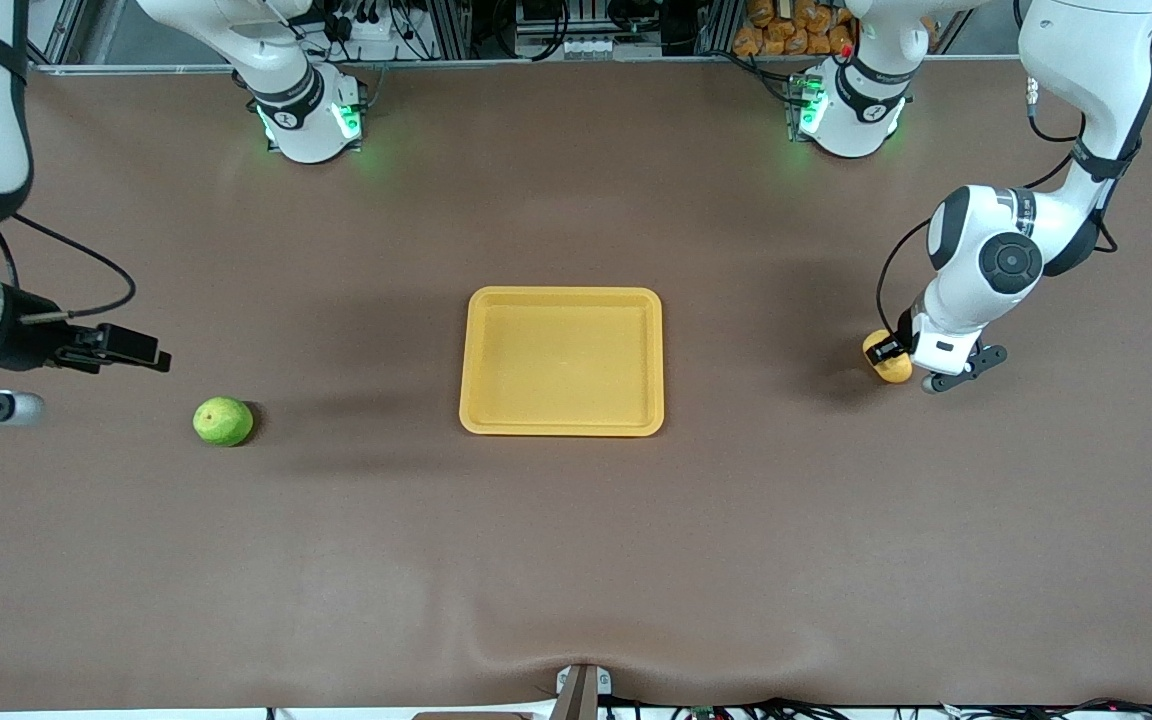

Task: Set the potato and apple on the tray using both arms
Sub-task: 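Hold the potato with the left gripper while the right gripper reaches the apple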

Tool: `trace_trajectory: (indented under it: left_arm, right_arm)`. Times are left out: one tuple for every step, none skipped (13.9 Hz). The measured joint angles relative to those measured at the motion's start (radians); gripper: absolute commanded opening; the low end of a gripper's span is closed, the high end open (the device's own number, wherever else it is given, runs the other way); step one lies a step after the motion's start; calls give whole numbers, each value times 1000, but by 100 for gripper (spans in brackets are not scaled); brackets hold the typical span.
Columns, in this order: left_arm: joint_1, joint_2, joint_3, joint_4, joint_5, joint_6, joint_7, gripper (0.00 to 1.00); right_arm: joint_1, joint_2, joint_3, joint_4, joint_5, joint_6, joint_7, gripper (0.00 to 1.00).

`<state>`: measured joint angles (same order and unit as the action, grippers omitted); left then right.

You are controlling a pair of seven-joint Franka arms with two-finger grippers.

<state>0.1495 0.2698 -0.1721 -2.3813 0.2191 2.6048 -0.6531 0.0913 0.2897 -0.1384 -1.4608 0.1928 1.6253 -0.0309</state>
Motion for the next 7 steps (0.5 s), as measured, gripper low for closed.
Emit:
trace_trajectory:
  left_arm:
    - [0, 0, -3, 8, 0, -10, 0, 0]
    - [-1, 0, -12, 23, 1, -32, 0, 0]
    - [-1, 0, -25, 45, 1, -62, 0, 0]
    - [-2, 0, -41, 72, 1, -101, 0, 0]
    - [-3, 0, -59, 104, 1, -148, 0, 0]
    - [-3, 0, -80, 138, 1, -196, 0, 0]
    - [-5, 0, -102, 172, 1, -241, 0, 0]
  right_arm:
    - [10, 27, 1, 0, 0, 2, 0, 100]
    - [28, 56, 2, 0, 0, 14, 0, 100]
    - [51, 88, 3, 0, 0, 39, 0, 100]
    - [73, 121, 3, 0, 0, 72, 0, 100]
    - [90, 154, 4, 1, 0, 100, 0, 100]
    - [103, 179, 4, 2, -1, 117, 0, 100]
    - [114, 193, 4, 5, -11, 127, 0, 100]
